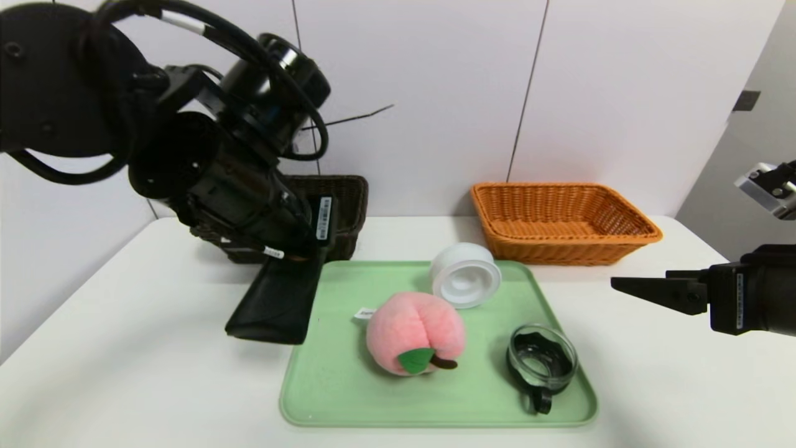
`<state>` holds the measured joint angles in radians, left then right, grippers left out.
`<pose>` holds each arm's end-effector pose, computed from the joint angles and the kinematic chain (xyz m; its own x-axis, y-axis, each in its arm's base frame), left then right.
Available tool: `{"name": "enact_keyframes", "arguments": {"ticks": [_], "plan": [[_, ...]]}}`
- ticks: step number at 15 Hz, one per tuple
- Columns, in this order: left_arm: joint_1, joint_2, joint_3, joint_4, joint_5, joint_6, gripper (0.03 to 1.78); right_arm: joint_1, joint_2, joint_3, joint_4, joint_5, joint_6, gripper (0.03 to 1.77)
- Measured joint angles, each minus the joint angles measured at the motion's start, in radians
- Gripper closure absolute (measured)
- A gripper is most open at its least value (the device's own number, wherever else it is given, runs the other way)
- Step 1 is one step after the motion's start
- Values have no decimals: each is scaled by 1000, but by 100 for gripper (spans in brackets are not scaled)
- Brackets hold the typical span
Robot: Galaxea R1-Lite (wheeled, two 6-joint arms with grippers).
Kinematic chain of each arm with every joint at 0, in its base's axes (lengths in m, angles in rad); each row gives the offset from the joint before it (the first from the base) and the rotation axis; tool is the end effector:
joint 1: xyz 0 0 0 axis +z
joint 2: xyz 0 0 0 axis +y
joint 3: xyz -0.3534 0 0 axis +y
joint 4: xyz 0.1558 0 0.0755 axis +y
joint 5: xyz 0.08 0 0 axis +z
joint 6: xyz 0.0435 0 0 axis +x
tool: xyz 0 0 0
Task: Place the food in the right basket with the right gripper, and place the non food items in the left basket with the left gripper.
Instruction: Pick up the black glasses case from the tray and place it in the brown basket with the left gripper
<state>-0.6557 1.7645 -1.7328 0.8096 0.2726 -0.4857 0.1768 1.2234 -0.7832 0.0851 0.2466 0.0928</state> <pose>0.2508 -0.1781 0.3264 0.6729 -0.1780 -0.7180 0.1177 0.9840 -0.1336 0.1542 0.0383 0.2729 0.7830 0.3879 -0.4863 -0.3311 0.9217 0.2021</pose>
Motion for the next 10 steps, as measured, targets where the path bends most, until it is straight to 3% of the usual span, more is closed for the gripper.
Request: {"name": "enact_keyframes", "arguments": {"ticks": [2, 5, 10], "plan": [[56, -2, -74, -1, -11, 103, 127, 0, 0, -1, 0, 0, 0, 9], [186, 25, -196, -12, -77, 290, 127, 0, 0, -3, 0, 0, 0, 9], [393, 102, -241, -139, -283, 690, 127, 1, -4, -7, 1, 2, -1, 9]]}}
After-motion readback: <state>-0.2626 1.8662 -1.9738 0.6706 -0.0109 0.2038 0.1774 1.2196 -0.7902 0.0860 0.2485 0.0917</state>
